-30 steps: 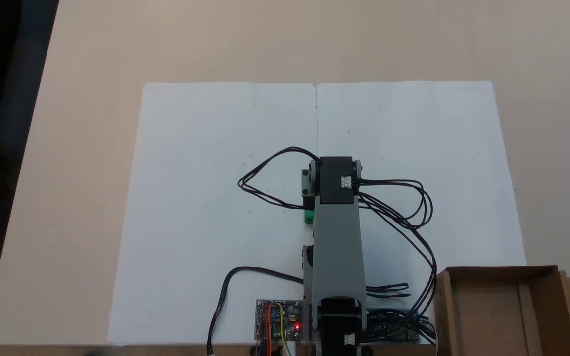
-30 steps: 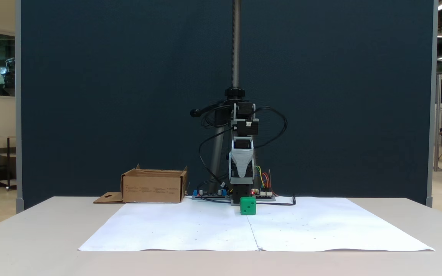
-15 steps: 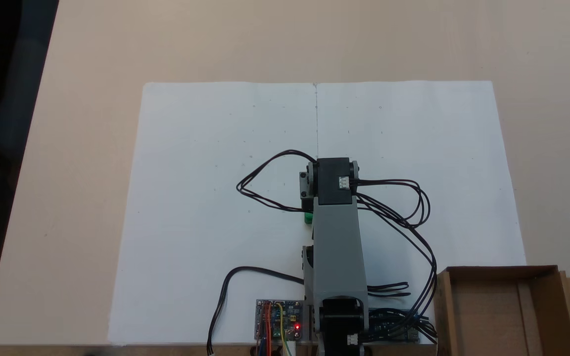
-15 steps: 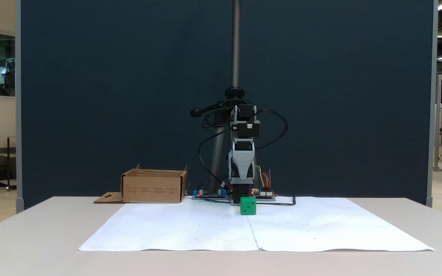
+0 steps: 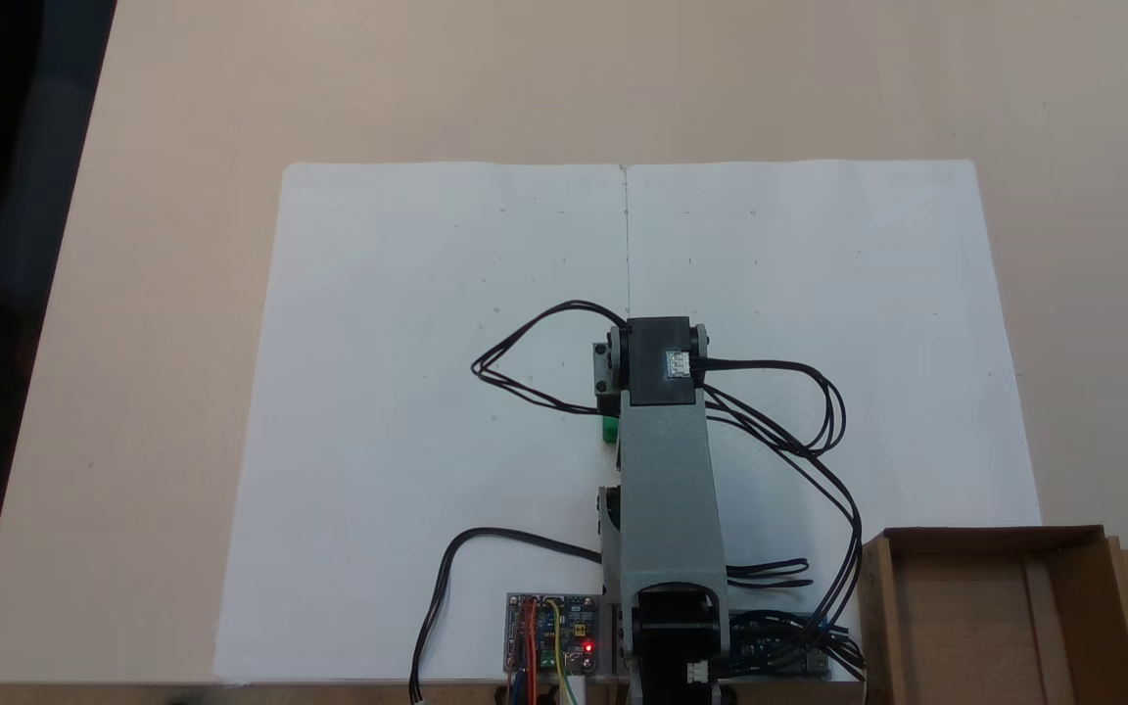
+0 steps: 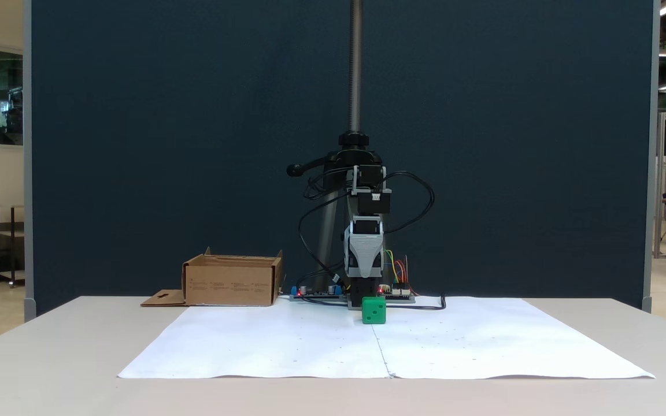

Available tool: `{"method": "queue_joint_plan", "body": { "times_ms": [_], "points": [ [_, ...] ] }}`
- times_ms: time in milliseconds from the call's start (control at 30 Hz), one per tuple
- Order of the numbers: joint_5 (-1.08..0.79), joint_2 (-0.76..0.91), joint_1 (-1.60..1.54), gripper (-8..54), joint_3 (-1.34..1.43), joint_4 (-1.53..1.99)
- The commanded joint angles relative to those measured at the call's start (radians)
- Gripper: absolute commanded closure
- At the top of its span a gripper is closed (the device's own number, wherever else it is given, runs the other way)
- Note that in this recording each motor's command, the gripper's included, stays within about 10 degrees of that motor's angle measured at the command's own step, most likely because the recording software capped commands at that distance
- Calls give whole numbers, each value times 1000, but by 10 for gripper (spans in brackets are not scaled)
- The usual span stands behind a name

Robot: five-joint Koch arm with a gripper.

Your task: Grasp a green dice and put it in the bin.

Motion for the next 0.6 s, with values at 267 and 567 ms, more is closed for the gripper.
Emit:
{"method": "queue_joint_plan", "body": {
  "times_ms": [267, 567],
  "points": [
    [101, 114, -38, 16, 51, -104],
    [158, 107, -86, 24, 112, -238]
  ]
}}
